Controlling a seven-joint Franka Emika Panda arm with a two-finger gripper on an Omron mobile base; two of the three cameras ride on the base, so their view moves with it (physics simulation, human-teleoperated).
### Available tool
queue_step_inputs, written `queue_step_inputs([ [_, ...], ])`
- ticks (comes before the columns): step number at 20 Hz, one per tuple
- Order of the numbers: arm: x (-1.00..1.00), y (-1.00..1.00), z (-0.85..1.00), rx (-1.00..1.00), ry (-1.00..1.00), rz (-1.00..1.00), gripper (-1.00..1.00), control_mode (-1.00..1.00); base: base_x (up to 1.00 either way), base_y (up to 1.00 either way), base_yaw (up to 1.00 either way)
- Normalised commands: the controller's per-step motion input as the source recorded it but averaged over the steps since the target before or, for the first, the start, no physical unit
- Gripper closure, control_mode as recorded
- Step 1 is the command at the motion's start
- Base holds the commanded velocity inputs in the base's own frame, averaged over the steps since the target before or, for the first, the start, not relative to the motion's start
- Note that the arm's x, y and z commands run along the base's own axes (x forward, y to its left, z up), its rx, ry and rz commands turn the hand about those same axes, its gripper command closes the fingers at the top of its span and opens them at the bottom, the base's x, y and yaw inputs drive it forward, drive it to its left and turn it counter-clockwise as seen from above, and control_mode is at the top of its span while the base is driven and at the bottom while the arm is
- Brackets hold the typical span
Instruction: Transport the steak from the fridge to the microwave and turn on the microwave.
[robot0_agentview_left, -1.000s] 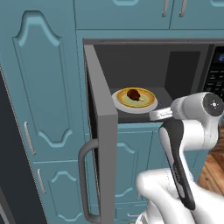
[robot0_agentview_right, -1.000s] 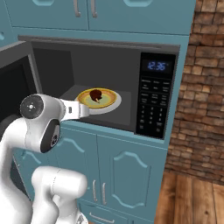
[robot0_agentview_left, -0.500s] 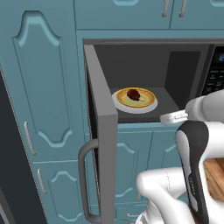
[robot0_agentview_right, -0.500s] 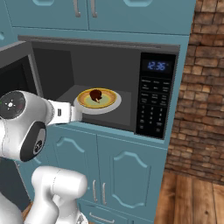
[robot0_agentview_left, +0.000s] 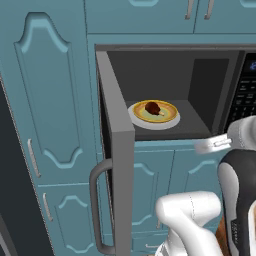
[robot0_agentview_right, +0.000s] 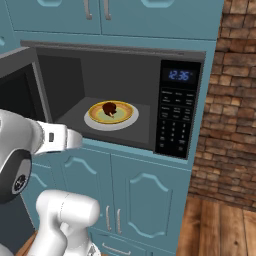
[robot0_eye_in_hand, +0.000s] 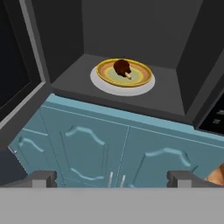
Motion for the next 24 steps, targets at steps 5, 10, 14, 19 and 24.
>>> queue_step_inputs([
  [5,-0.40,0.12,-0.29,-0.07,-0.14,0.00,-1.00,-1.00,0.00,0.00,0.00],
  [10,-0.65,0.00,0.00,0.00,-0.08,0.00,-1.00,-1.00,0.00,0.00,0.00],
  [14,-0.83,0.09,-0.01,0.00,-0.09,0.01,-1.00,-1.00,0.00,0.00,0.00],
  [19,-0.57,0.21,-0.03,-0.03,-0.08,0.00,-1.00,-1.00,0.00,0.00,0.00],
  [24,-0.32,0.24,-0.11,-0.06,-0.06,0.00,-1.00,-1.00,0.00,0.00,0.00],
])
